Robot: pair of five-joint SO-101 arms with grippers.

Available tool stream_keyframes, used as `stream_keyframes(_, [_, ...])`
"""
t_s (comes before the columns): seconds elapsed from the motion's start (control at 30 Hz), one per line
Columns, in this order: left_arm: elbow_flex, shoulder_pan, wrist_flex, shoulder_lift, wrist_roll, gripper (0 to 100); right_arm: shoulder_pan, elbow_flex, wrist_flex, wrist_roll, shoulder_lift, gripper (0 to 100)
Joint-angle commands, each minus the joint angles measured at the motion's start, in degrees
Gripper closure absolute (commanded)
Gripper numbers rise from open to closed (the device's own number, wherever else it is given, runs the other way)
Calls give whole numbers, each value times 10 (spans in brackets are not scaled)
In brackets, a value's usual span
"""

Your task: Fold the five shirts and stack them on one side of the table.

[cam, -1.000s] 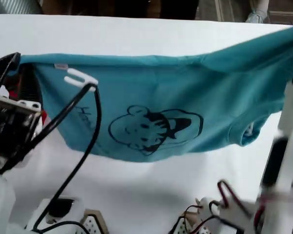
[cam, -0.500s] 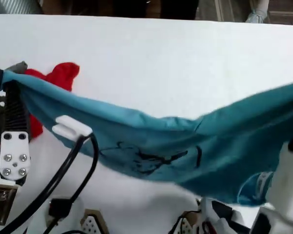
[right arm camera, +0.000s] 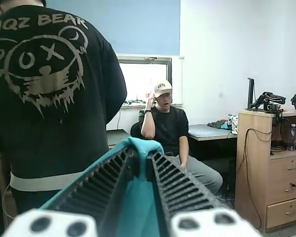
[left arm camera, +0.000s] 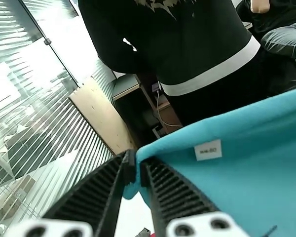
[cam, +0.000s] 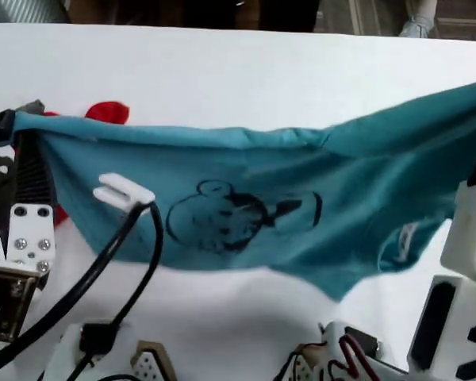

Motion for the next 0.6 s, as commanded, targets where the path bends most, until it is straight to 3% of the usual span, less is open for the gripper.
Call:
stream_keyframes(0.0, [-4, -5, -16, -2, 4, 976, 7, -15, -13, 5, -13, 978])
stream_keyframes(0.57, [5, -5, -11, -55, 5, 976, 3, -11, -12, 5, -95, 978])
